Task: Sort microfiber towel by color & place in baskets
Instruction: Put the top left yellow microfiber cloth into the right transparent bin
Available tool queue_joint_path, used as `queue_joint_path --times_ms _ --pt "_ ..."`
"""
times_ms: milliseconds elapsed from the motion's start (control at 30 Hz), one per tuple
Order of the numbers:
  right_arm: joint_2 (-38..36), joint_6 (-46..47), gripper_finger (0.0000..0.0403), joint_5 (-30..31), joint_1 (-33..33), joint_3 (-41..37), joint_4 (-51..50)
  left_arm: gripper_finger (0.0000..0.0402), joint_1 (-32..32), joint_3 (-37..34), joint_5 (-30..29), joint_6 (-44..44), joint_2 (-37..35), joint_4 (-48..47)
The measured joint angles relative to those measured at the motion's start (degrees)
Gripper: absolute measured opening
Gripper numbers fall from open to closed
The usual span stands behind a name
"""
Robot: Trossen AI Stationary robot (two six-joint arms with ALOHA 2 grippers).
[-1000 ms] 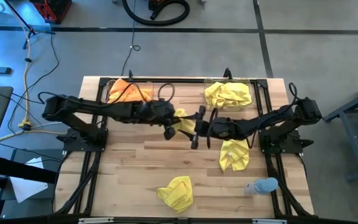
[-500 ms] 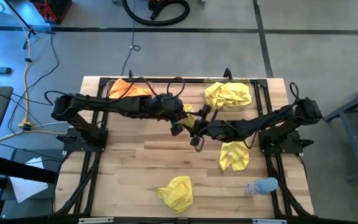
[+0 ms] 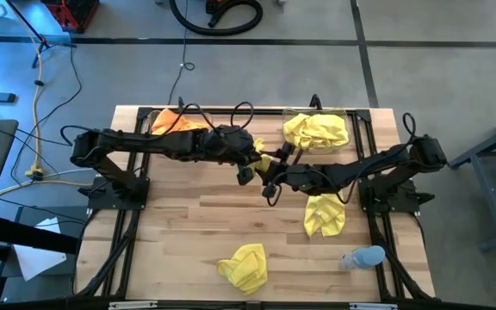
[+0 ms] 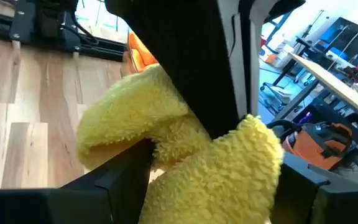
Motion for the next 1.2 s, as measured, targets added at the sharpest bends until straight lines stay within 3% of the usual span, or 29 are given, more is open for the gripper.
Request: queue_joint_path --times_ms 167,433,633,833,1033,1200 --pt "0.0 0.9 0.0222 -0.1 -0.6 0.0 -0.4 0.0 -0.2 0.0 0.7 0.0 0.0 1.3" --pt "0.0 3.4 0.0019 0.0 -0.6 0.0 -2.2 0.0047 -0.1 -0.1 0.8 0.0 -0.2 1.4" --pt "-0.4 6.3 0.0038 3.2 -0.6 0.0 -6.0 0.0097 1.0 -0.2 0.4 3.0 -2.4 -1.3" --pt "-5.7 15.3 0.0007 6.0 -1.8 0.0 -18.0 0.011 1.6 -2.2 -5.2 1.2 -7.4 -8.5" --pt "-15.5 24.1 0.0006 5.9 -5.7 0.0 -28.8 0.0108 -1.0 -16.3 -8.8 -2.1 -13.2 -1.8" --pt "-21.9 32.2 0.0005 4.4 -14.0 0.0 -36.6 0.0108 -3.2 -29.5 -8.9 -7.1 -19.2 5.1"
